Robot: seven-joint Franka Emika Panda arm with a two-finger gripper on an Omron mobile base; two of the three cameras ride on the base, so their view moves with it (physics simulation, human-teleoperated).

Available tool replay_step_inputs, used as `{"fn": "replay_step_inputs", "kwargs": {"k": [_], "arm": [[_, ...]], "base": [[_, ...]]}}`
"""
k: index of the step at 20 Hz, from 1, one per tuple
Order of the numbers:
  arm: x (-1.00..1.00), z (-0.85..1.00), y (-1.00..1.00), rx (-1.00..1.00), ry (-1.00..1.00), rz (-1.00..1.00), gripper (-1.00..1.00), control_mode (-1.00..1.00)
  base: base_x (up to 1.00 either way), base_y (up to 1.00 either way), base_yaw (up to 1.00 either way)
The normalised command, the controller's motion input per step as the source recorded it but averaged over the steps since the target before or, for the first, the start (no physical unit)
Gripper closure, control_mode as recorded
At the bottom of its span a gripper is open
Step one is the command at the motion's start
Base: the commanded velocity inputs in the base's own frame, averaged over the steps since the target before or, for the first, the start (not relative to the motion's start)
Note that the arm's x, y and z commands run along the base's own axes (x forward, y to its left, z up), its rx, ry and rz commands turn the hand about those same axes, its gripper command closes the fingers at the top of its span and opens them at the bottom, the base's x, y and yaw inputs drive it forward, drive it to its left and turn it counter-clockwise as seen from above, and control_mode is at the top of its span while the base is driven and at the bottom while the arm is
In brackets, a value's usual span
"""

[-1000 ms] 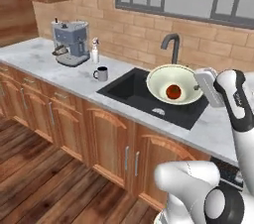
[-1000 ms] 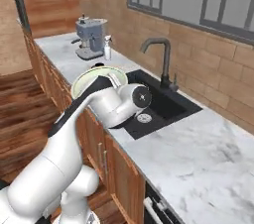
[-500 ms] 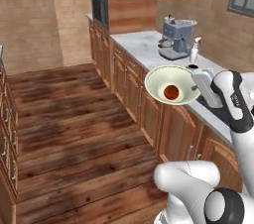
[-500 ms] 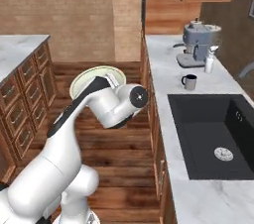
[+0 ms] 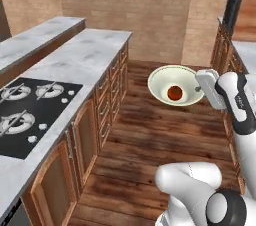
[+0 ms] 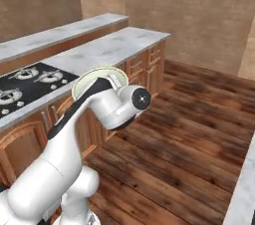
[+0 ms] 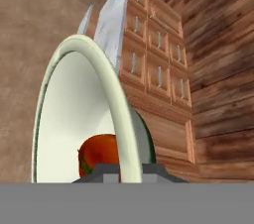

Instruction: Move the mug from next to the sink to the open cabinet. Then, move the bowl with the tomato to the fridge to clear the area for faucet cleaning.

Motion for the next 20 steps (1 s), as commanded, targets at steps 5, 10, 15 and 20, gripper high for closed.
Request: {"fn": "replay_step_inputs", "kwargs": {"k": [5, 10, 15, 20], "arm": [[0.0, 0.0, 0.0, 0.0, 0.0, 0.0, 1.0, 1.0], [0.0, 0.0, 0.0, 0.0, 0.0, 0.0, 1.0, 1.0], [0.0, 0.0, 0.0, 0.0, 0.0, 0.0, 1.0, 1.0], [0.0, 0.0, 0.0, 0.0, 0.0, 0.0, 1.0, 1.0]], "base": [[-0.06, 0.09, 0.98], [-0.11, 0.21, 0.95], [-0.3, 0.57, 0.85], [-0.44, 0.97, 0.64]]}}
